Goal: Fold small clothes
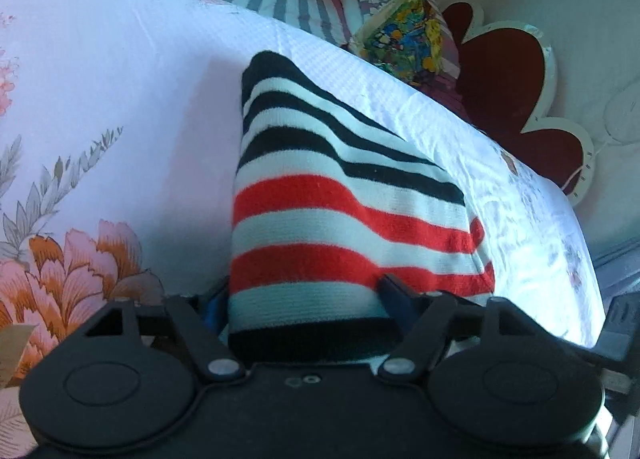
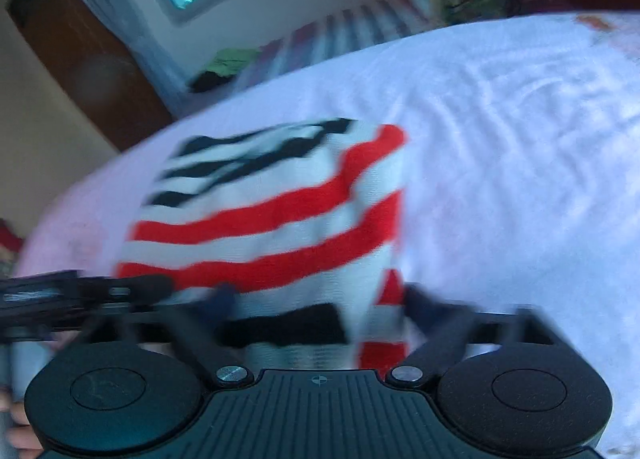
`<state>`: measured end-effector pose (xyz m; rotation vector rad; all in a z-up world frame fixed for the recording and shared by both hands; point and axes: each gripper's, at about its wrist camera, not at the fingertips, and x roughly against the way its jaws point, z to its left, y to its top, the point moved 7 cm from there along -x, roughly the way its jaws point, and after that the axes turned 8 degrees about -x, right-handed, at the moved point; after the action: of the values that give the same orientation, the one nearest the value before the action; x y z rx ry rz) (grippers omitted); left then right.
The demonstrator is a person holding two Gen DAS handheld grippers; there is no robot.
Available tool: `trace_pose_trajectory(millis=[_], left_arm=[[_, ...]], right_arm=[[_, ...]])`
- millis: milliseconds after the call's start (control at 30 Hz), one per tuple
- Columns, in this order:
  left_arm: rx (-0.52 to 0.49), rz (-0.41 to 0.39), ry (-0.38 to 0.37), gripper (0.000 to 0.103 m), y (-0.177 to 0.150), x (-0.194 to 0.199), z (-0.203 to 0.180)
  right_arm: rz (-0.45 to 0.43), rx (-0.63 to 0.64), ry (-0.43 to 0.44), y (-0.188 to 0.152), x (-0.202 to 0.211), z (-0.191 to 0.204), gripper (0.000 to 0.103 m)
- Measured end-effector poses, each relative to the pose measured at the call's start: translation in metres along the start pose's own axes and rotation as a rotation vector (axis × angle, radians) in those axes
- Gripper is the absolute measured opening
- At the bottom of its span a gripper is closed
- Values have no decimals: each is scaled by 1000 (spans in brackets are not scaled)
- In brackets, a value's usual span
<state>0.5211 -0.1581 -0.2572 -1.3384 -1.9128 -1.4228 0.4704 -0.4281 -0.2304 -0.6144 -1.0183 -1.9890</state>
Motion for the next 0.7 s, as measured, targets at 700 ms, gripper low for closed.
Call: trace_pose_trajectory(millis=[700], left_arm=[[-74,-162,61,53,9,113,22]], right_arm=[[-85,-20,168,-20,43,98,36]])
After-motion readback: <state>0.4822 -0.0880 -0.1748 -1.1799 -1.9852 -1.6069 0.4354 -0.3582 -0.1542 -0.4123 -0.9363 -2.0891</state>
